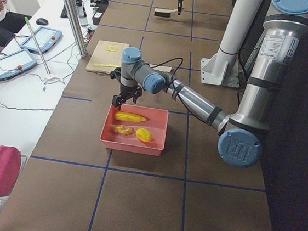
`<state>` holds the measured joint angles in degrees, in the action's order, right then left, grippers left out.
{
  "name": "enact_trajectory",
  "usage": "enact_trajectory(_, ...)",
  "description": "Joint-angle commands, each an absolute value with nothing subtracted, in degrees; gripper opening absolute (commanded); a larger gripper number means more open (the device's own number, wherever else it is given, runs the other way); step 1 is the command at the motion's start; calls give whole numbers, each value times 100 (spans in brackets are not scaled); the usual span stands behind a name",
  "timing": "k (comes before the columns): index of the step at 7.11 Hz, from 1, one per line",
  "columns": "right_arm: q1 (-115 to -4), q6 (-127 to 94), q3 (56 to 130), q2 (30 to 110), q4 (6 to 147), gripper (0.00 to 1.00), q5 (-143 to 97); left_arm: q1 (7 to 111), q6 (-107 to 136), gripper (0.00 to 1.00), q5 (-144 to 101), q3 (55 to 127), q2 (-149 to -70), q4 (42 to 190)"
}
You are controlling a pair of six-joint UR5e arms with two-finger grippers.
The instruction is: Sweep and dump trash into bin
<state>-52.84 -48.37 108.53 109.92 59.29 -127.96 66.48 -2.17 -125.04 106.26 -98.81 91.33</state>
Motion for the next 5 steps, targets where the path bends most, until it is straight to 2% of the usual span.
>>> enact_trajectory(1,-5282,-4834,10819,11021,5854,16,-12797,7195,1168,100,-13223,10547,-9827,8667)
enact_trajectory(5,-5212,-4729,10644,11004,5862,33,-12788,7233,1160,100,-13289,10538,-9659,8701)
